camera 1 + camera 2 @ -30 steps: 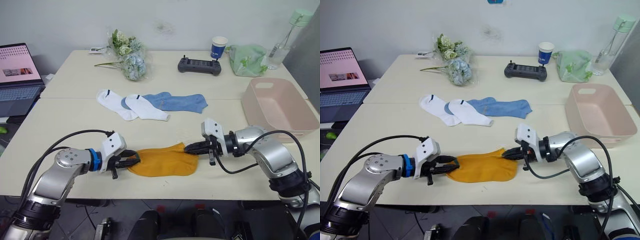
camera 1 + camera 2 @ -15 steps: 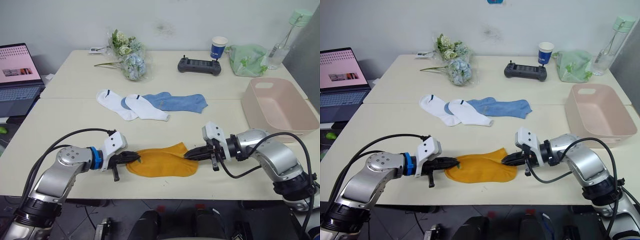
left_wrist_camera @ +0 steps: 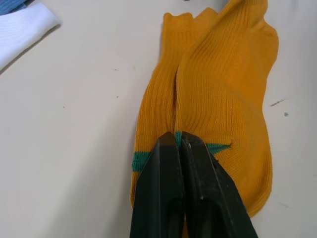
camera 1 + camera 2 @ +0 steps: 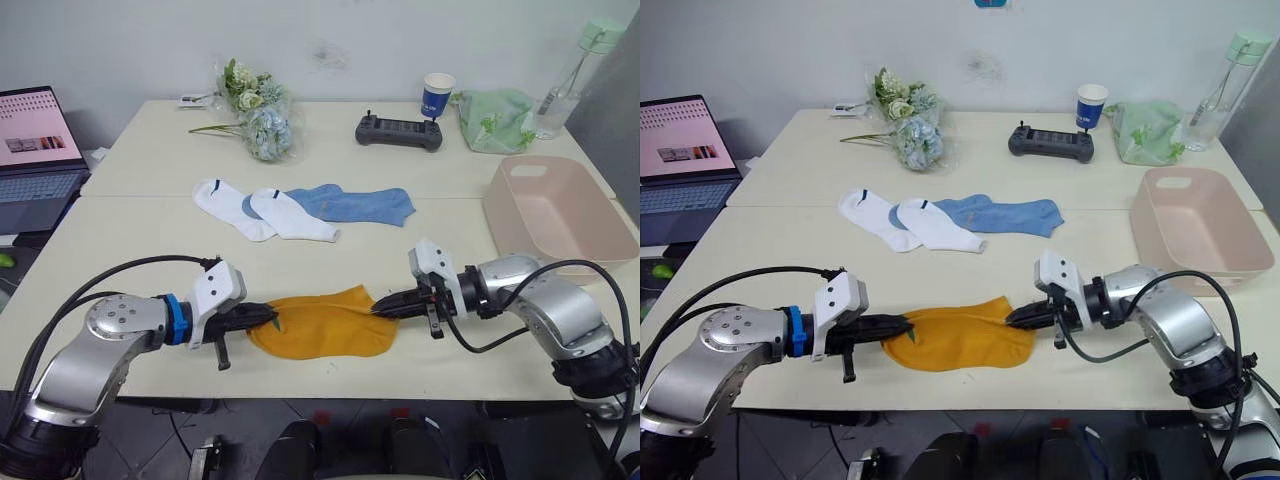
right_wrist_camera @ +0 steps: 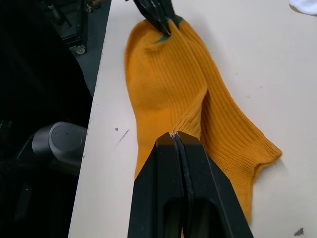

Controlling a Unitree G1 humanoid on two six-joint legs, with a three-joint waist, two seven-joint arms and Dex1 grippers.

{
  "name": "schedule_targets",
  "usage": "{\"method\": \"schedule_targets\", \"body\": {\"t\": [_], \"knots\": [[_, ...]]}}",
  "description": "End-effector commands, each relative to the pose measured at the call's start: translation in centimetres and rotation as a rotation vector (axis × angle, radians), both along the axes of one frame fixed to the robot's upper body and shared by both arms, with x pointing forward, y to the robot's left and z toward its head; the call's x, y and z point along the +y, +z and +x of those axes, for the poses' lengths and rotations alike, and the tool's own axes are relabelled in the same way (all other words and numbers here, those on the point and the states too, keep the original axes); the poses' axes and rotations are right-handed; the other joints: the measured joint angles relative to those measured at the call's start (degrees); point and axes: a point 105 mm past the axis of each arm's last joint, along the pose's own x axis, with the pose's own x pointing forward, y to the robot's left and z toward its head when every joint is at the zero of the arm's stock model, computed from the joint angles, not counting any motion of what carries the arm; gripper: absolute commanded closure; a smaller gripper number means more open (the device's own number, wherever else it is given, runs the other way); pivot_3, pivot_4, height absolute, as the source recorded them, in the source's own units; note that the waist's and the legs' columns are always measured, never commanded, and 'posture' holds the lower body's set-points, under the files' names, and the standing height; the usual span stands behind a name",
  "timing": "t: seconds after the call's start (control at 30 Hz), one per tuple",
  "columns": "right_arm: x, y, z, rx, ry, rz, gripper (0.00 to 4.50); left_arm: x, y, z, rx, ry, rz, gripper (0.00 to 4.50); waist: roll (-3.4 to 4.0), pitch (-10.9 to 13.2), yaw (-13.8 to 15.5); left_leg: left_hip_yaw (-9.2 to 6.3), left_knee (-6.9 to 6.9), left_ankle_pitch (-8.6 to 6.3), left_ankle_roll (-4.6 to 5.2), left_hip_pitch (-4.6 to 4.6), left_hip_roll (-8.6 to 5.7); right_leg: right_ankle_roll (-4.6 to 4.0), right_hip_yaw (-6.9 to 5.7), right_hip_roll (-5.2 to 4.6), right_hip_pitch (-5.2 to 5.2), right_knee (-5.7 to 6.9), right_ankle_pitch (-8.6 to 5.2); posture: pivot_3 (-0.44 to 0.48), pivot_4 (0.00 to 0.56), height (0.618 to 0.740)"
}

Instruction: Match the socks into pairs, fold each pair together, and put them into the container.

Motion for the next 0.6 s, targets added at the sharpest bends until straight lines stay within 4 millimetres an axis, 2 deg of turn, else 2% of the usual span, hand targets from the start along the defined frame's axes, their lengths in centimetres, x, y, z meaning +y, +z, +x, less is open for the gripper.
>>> {"method": "schedule_targets", "body": {"t": [0.03,0.17,0.27,0.47,0.6], "knots": [[0.3,1.6,-0.2,-0.046,0.029,0.034,4.50,0.5,0.7,0.2,-0.052,0.026,0.033,4.46,0.00,0.00,-0.01,0.01,0.00,0.00,0.00,0.00,0.00,0.00,0.00,0.00,0.00,0.00,0.00,0.000,0.150,0.740],[0.3,1.5,0.0,-0.047,0.028,0.036,4.50,0.6,0.2,0.6,-0.034,0.057,-0.006,4.46,0.00,0.00,0.02,0.01,0.00,0.00,0.00,0.00,0.00,0.00,0.00,0.00,0.00,0.00,0.00,0.000,0.150,0.740],[0.4,1.3,0.0,-0.048,0.029,0.037,4.50,0.6,-0.1,0.9,-0.020,0.072,-0.038,3.82,0.00,0.00,0.02,0.01,0.00,0.00,0.00,0.00,0.00,0.00,0.00,0.00,0.00,-0.01,0.00,0.000,0.150,0.740],[0.2,1.9,-0.7,-0.038,0.037,0.050,4.50,3.6,0.3,0.8,0.005,0.148,-0.038,1.90,0.00,0.00,-0.07,0.00,0.00,0.00,0.00,0.00,0.01,0.00,0.01,0.00,-0.02,0.00,0.00,0.000,0.150,0.740],[0.0,2.2,-1.8,-0.013,0.066,0.049,4.50,3.7,0.8,0.3,-0.006,0.128,-0.041,0.59,0.00,0.00,0.11,-0.01,-0.01,0.00,0.00,-0.01,0.00,0.00,-0.01,-0.04,-0.01,-0.03,0.00,0.000,0.150,0.740]]}}
